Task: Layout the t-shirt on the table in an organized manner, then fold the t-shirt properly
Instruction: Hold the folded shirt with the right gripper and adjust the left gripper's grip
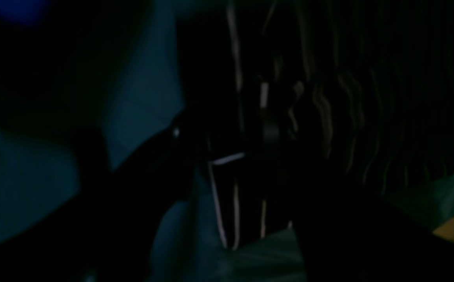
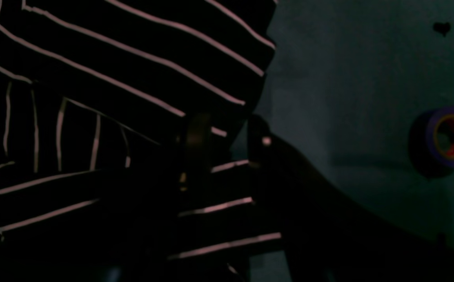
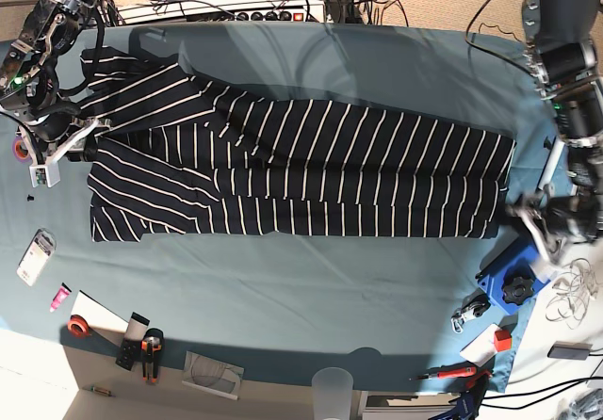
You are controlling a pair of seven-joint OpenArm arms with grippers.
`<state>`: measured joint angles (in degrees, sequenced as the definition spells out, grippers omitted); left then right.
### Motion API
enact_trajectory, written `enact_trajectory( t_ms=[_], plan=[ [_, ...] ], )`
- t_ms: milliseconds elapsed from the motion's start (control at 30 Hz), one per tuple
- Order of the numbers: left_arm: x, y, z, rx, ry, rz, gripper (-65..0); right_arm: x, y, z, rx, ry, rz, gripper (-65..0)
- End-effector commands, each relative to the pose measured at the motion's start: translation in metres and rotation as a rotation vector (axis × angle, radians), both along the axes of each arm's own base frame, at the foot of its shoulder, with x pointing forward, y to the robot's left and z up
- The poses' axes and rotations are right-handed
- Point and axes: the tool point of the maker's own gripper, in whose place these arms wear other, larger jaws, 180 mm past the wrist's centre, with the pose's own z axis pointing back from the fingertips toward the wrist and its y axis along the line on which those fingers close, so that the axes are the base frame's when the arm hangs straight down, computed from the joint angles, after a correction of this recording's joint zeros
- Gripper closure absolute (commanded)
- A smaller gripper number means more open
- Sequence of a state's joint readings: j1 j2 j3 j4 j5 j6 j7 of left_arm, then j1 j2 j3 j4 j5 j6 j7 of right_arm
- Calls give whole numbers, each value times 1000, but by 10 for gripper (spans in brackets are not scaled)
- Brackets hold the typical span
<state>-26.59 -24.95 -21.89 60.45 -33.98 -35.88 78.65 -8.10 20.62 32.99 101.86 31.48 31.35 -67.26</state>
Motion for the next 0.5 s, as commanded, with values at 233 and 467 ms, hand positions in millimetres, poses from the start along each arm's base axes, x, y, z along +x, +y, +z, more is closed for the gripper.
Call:
enact_trajectory(
  t_ms=[233,467],
  plan=[
    [9,-12,-21,104,-4,54,-272,6,-5,13,-20,-36,3,-164],
    [-22,-18,-40,95,169,97,-272,4,-5,12,-21,-25,2,-164]
  ],
)
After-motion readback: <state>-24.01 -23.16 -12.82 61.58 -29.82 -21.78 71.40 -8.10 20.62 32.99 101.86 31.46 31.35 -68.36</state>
